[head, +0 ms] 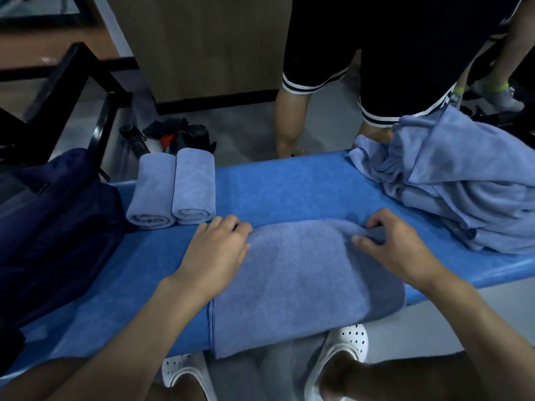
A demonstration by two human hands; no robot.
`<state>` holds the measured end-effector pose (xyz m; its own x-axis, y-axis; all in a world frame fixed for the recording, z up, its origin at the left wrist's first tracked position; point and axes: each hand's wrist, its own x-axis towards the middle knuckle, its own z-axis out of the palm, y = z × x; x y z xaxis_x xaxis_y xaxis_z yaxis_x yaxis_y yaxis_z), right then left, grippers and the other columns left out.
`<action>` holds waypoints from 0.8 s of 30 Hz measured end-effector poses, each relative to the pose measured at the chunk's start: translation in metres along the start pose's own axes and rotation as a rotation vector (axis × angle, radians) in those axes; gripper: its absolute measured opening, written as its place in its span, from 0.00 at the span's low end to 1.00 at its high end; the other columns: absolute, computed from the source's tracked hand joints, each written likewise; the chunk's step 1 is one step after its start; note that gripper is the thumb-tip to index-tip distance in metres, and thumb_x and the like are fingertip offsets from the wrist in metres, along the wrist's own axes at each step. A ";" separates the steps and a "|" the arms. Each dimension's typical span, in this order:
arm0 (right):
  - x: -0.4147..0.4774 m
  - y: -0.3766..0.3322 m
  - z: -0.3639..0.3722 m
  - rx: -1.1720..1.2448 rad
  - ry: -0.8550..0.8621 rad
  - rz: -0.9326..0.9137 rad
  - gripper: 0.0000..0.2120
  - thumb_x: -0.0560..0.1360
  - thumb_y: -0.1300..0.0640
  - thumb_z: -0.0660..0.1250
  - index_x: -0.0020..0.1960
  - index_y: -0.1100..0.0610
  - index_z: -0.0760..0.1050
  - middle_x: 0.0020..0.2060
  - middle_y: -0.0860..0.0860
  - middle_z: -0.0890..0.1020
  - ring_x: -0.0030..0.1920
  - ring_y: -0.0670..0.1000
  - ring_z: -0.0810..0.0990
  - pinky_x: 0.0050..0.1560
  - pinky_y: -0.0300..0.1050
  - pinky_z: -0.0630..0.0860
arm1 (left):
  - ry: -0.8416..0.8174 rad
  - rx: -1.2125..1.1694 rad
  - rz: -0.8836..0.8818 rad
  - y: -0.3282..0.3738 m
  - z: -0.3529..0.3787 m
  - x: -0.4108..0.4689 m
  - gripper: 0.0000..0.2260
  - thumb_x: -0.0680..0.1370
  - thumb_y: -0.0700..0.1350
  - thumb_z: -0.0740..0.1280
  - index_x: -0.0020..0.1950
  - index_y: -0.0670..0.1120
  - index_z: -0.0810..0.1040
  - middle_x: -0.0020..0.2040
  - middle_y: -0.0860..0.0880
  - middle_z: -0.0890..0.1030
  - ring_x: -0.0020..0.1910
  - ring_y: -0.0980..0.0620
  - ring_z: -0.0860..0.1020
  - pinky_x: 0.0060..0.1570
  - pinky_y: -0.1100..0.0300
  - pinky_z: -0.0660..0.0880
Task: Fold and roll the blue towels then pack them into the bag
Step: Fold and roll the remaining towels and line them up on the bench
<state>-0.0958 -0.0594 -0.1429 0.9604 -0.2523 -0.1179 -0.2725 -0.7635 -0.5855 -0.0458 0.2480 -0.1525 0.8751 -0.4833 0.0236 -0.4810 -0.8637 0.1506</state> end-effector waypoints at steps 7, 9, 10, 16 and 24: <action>0.000 -0.002 -0.001 0.104 0.043 0.051 0.09 0.75 0.56 0.70 0.52 0.51 0.71 0.42 0.47 0.76 0.50 0.54 0.74 0.44 0.45 0.67 | -0.056 0.086 -0.171 0.000 -0.010 -0.001 0.17 0.80 0.57 0.63 0.62 0.47 0.77 0.55 0.47 0.77 0.54 0.45 0.75 0.54 0.53 0.69; 0.002 -0.001 -0.002 0.133 0.072 0.044 0.11 0.75 0.55 0.70 0.55 0.52 0.72 0.36 0.49 0.75 0.43 0.53 0.75 0.39 0.46 0.67 | -0.079 0.089 -0.214 0.001 -0.012 -0.003 0.19 0.79 0.59 0.63 0.62 0.47 0.75 0.55 0.47 0.76 0.54 0.45 0.76 0.53 0.53 0.71; 0.003 -0.001 -0.001 0.158 0.089 0.036 0.13 0.75 0.55 0.70 0.58 0.53 0.72 0.32 0.50 0.74 0.39 0.52 0.74 0.37 0.45 0.67 | -0.088 0.061 -0.235 0.001 -0.012 -0.003 0.19 0.79 0.59 0.64 0.62 0.47 0.75 0.56 0.46 0.75 0.54 0.45 0.76 0.53 0.53 0.73; 0.008 0.005 -0.003 0.248 0.144 0.081 0.02 0.75 0.59 0.69 0.48 0.56 0.77 0.31 0.49 0.75 0.35 0.52 0.73 0.39 0.45 0.70 | -0.099 -0.393 -0.361 -0.003 -0.010 -0.003 0.16 0.76 0.52 0.72 0.59 0.47 0.75 0.56 0.47 0.69 0.45 0.53 0.74 0.40 0.68 0.68; 0.008 0.006 -0.003 0.223 0.145 0.072 0.10 0.73 0.57 0.72 0.38 0.56 0.72 0.27 0.49 0.74 0.29 0.49 0.70 0.32 0.43 0.65 | -0.031 -0.601 -0.466 -0.006 -0.013 -0.005 0.12 0.73 0.50 0.75 0.49 0.49 0.75 0.49 0.49 0.77 0.44 0.53 0.76 0.38 0.64 0.71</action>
<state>-0.0898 -0.0676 -0.1445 0.9163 -0.3961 -0.0595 -0.3055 -0.5950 -0.7434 -0.0464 0.2572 -0.1411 0.9747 -0.0993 -0.2003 0.0567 -0.7568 0.6512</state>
